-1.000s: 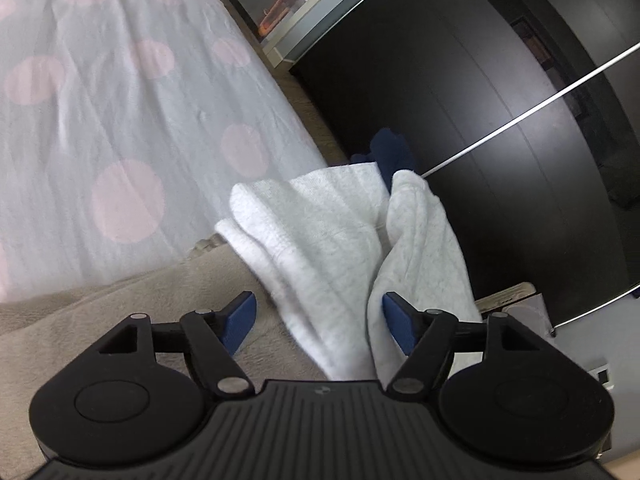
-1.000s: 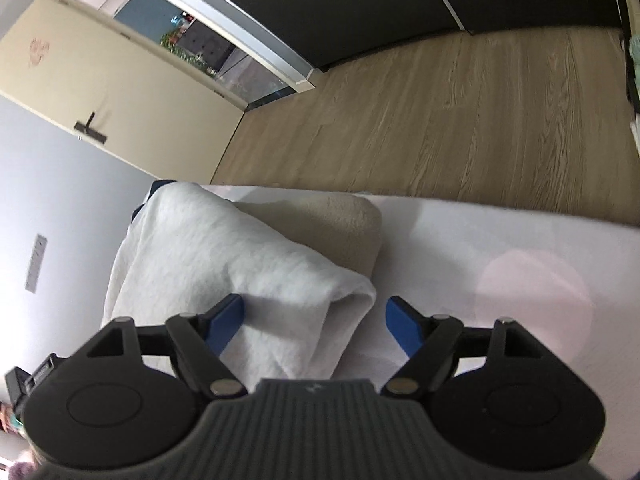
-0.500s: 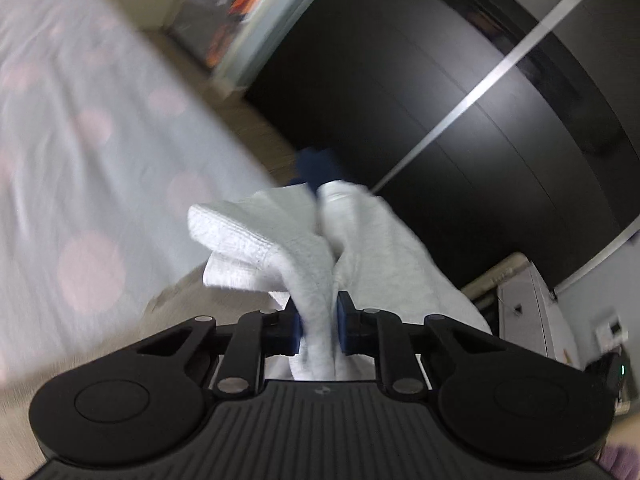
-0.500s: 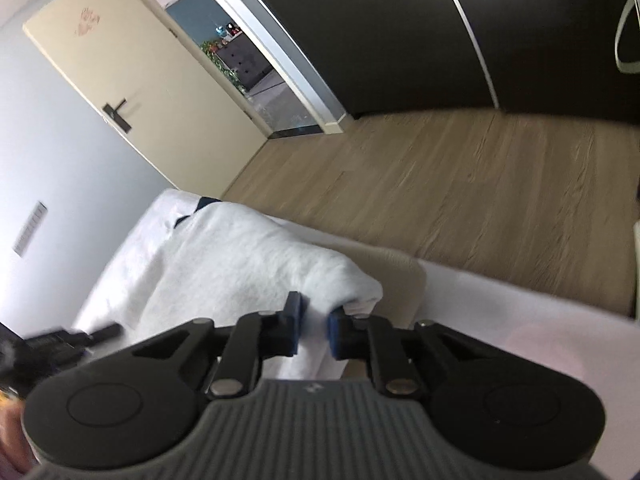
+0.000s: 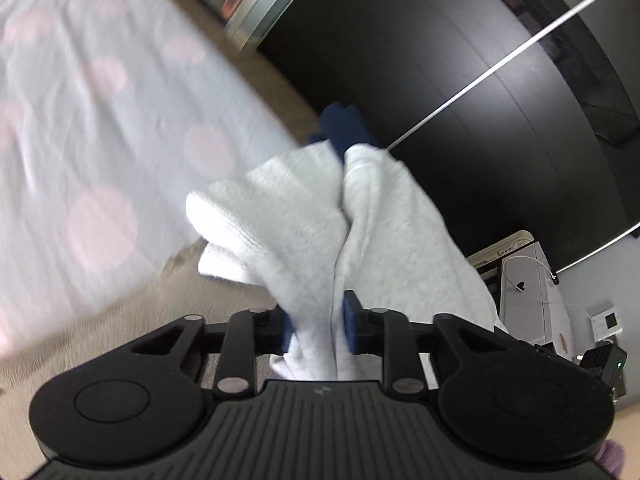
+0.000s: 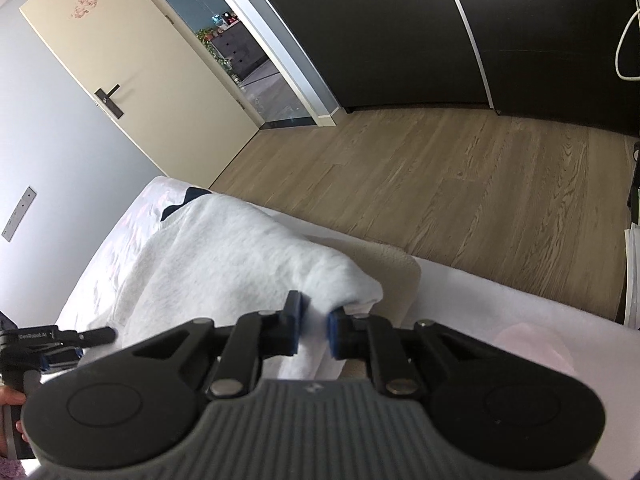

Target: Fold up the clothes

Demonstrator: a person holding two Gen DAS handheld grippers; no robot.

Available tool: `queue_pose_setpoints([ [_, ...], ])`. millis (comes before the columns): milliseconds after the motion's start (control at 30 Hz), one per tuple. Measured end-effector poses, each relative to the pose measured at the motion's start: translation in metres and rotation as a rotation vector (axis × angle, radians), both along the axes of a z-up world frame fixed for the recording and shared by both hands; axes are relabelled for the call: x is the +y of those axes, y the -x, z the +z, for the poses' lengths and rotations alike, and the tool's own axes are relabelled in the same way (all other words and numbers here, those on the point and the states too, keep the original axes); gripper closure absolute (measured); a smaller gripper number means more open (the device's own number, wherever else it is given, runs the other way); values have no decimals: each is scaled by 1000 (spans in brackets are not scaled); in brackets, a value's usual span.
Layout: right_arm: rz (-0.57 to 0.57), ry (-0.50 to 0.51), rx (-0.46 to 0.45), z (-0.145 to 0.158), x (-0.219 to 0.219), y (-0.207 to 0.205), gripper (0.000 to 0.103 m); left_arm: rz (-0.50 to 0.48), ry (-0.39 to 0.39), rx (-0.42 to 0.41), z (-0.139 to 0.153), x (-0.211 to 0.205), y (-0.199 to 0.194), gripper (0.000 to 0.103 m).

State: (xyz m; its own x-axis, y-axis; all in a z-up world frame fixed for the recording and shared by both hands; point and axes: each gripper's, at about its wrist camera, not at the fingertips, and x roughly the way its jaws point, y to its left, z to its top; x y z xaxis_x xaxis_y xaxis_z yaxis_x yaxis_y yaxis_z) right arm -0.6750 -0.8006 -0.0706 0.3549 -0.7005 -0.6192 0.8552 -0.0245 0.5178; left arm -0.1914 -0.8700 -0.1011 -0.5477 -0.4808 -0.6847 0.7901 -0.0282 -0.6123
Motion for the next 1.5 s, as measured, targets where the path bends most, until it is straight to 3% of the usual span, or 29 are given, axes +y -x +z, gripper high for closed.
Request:
queue_pose_setpoints([
  [67,1,-2,0,-2,-3,1,88,-3,-35,21,-6,1,-4,60],
  [100,1,-2,-1,-2,-4,2,87,-4,-53,35,-9,2,-6,46],
  [167,1,-2,-4,-3,-4,2,87,-8,-85,60,-16,3,-9,47],
  [267,-1,-1,-10,-5,-5,3,87,-14,-93,85,-27,4,-7,50],
  [400,-1,-6,-21,-9,-5,4,86,-12,-91,118,-38,1,-4,66],
  [433,-4,-9,-29,-11,-6,6,84,-14,-81,119,-39,1,-3,74],
  [533,-27,-22,-67,-16,-6,12,73,-22,-41,105,-33,4,-3,83],
  [567,-39,-25,-82,-16,-4,15,70,-28,-27,94,-30,5,-2,84],
  [633,-65,-12,-117,-18,4,23,45,-45,-7,68,-25,6,-2,85],
  [667,-80,-3,-144,-20,7,29,40,-44,-11,67,-25,6,-2,85],
  [800,-122,-25,-259,-38,5,43,38,-30,-24,47,-25,8,-3,86],
  [933,-122,-24,-295,-57,-7,43,34,-30,-36,15,-25,8,0,86],
  [1000,-120,0,-341,-66,-9,44,36,-23,-51,11,-26,6,1,86],
  [1067,-113,25,-401,-71,-12,46,44,-18,-52,12,-28,6,2,86],
  [1133,-107,45,-428,-71,-12,44,68,-10,-45,11,-29,8,3,86],
  [1233,-58,93,-307,-44,-7,30,79,-24,-4,-23,-21,13,6,88],
  [1333,-20,143,-206,-8,-1,14,81,-49,56,-79,-3,16,12,91],
  [1500,47,244,-80,52,-11,-17,83,-47,147,-101,36,16,18,92],
])
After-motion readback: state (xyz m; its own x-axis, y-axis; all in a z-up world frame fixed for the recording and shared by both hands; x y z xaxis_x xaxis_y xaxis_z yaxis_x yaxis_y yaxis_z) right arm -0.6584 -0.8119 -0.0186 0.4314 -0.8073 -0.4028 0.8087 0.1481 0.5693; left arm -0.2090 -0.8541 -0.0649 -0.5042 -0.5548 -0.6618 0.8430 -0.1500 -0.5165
